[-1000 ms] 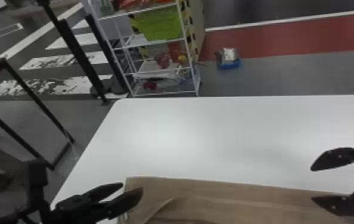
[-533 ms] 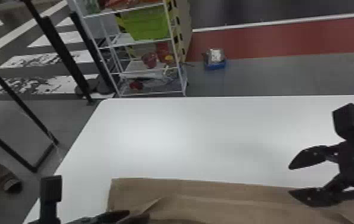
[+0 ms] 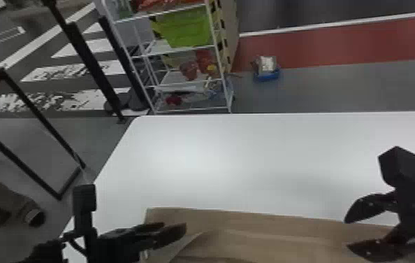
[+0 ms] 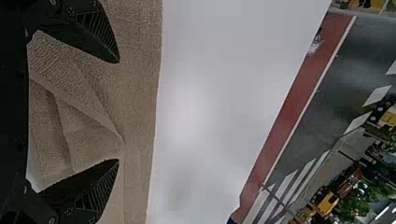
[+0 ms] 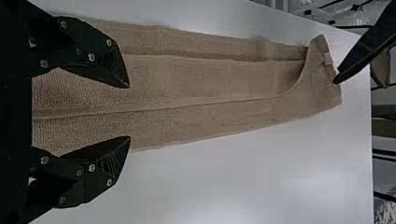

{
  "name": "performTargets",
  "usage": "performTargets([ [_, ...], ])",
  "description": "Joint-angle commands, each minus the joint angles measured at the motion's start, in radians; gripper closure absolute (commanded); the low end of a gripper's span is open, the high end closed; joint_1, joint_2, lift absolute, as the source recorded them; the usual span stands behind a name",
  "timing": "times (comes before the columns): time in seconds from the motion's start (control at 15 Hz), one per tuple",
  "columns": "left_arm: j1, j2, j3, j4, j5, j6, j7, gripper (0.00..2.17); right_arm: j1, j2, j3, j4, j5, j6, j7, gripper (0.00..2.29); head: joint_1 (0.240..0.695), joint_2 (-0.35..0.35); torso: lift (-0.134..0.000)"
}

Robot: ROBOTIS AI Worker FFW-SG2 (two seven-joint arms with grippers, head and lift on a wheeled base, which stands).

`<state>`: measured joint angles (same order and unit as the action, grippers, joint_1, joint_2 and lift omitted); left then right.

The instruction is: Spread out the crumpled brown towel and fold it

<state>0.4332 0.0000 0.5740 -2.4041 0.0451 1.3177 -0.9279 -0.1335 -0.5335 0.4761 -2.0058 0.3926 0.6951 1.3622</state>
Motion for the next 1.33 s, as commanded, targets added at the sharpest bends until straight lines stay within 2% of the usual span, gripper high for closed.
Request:
performTargets([
  [0.0,-0.008,-0.003,0.004,0.011,-0.001,-0.018,0.0,0.15,-0.021,0.01,0.035,0.052,0.02,-0.012,0.005,0.63,0.695,0.339,-0.124],
  [0.07,-0.01,-0.003,0.006,0.014,-0.002,-0.027,0.0,0.15,-0.026,0.018,0.048,0.064,0.031,-0.015,0.005,0.7,0.695,0.339,-0.124],
  [0.4,-0.01,-0.003,0.01,0.02,-0.002,-0.045,0.0,0.15,-0.029,0.02,0.071,0.085,0.037,-0.021,0.005,0.72,0.695,0.35,-0.124],
  [0.47,-0.008,-0.003,0.01,0.02,-0.002,-0.048,0.0,0.15,-0.034,0.02,0.076,0.085,0.037,-0.015,0.005,0.83,0.695,0.35,-0.124],
  [0.53,-0.01,-0.003,0.01,0.022,-0.004,-0.048,0.0,0.15,-0.038,0.021,0.082,0.085,0.035,-0.012,0.005,0.83,0.695,0.35,-0.124],
  [0.67,-0.01,-0.003,0.021,0.026,-0.004,-0.051,0.0,0.15,-0.043,0.026,0.084,0.084,0.037,-0.002,0.005,1.1,0.695,0.35,-0.124],
  [0.8,-0.01,-0.003,0.032,0.033,-0.002,-0.054,-0.002,0.15,-0.043,0.024,0.084,0.081,0.035,0.001,0.005,1.5,0.695,0.35,-0.124],
  [1.0,-0.01,-0.003,0.041,0.037,-0.004,-0.064,0.0,0.15,-0.028,0.015,0.082,0.052,0.025,-0.002,0.005,1.54,0.695,0.35,-0.124],
  [1.2,-0.011,-0.003,0.04,0.046,-0.018,-0.073,0.001,0.15,0.038,-0.026,0.03,-0.039,-0.02,-0.002,0.005,1.54,0.695,0.35,-0.124],
  [1.27,-0.011,-0.003,0.038,0.049,-0.019,-0.073,0.004,0.15,0.071,-0.052,0.013,-0.074,-0.031,-0.002,0.005,1.54,0.695,0.35,-0.124],
])
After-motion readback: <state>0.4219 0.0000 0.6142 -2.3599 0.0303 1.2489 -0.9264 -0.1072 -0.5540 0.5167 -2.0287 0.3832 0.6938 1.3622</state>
